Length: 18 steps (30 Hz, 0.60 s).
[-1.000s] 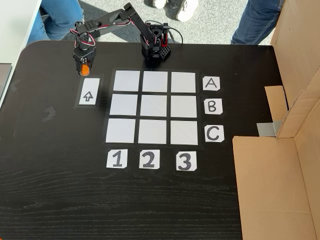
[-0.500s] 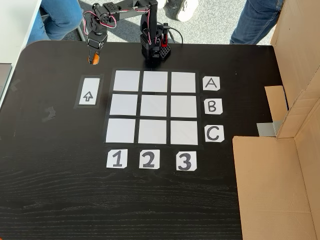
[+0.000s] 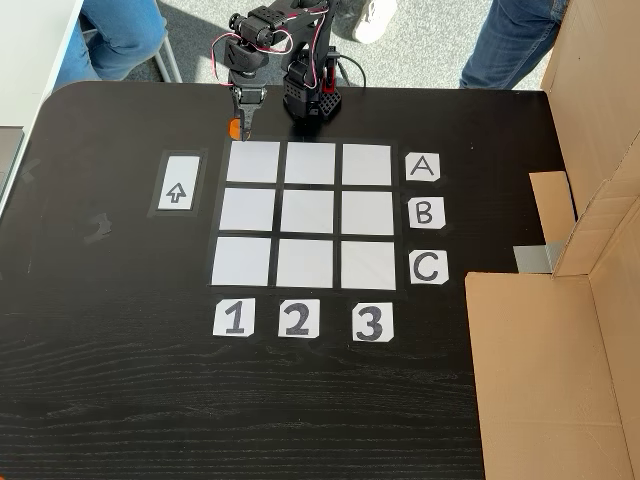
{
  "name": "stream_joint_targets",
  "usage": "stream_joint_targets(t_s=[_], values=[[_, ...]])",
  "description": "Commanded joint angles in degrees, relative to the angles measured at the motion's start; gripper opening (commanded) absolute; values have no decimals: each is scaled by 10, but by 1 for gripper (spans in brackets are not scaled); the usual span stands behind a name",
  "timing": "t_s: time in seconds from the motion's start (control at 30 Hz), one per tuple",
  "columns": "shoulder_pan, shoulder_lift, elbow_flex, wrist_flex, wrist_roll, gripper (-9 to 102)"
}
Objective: Pick up the round, orange token and place it in the grid on square A2.
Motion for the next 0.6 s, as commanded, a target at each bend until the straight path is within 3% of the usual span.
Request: stream_joint_targets(t_s=[0.0,0.57], values=[[-33,32,11,5,-29,0],[-334,113,131,-3,-2,0]])
